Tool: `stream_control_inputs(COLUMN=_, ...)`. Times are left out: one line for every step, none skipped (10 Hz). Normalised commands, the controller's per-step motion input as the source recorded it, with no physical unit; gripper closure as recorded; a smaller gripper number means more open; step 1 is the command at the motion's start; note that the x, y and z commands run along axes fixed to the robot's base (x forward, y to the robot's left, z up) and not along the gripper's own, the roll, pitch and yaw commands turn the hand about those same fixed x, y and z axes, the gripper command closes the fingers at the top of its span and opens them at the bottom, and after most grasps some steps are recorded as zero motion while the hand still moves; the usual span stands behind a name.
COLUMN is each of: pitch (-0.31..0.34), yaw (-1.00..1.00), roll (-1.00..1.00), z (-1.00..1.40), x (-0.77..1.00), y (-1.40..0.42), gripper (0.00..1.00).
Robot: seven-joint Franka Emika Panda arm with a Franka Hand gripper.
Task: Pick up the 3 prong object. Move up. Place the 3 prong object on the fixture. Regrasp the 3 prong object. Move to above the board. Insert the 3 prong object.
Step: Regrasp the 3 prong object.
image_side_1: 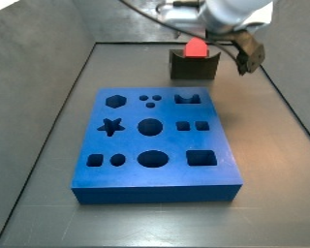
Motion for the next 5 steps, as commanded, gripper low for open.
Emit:
stream_control_inputs(pitch=-0.081, yaw=0.01, roll=0.07, z=-0.90, x=0.11, y=0.02, gripper=0.00)
stream_control_inputs(pitch=-0.063, yaw=-0.01, roll=0.07, z=-0.72, x=0.09, y=0.01, gripper=0.00)
stream_control_inputs(pitch=-0.057, yaw=-0.01, roll=0.07, z=-0.62, x=0.09, y=0.01, gripper=0.00)
stream_control_inputs(pitch=-0.041, yaw=-0.02, roll=0.06, z=-0.44, x=0.08, y=0.01, gripper=0.00)
stream_control_inputs(pitch=-0.029, yaw=-0.02, roll=0.07, z=-0.32, x=0.08, y=0.01, gripper=0.00)
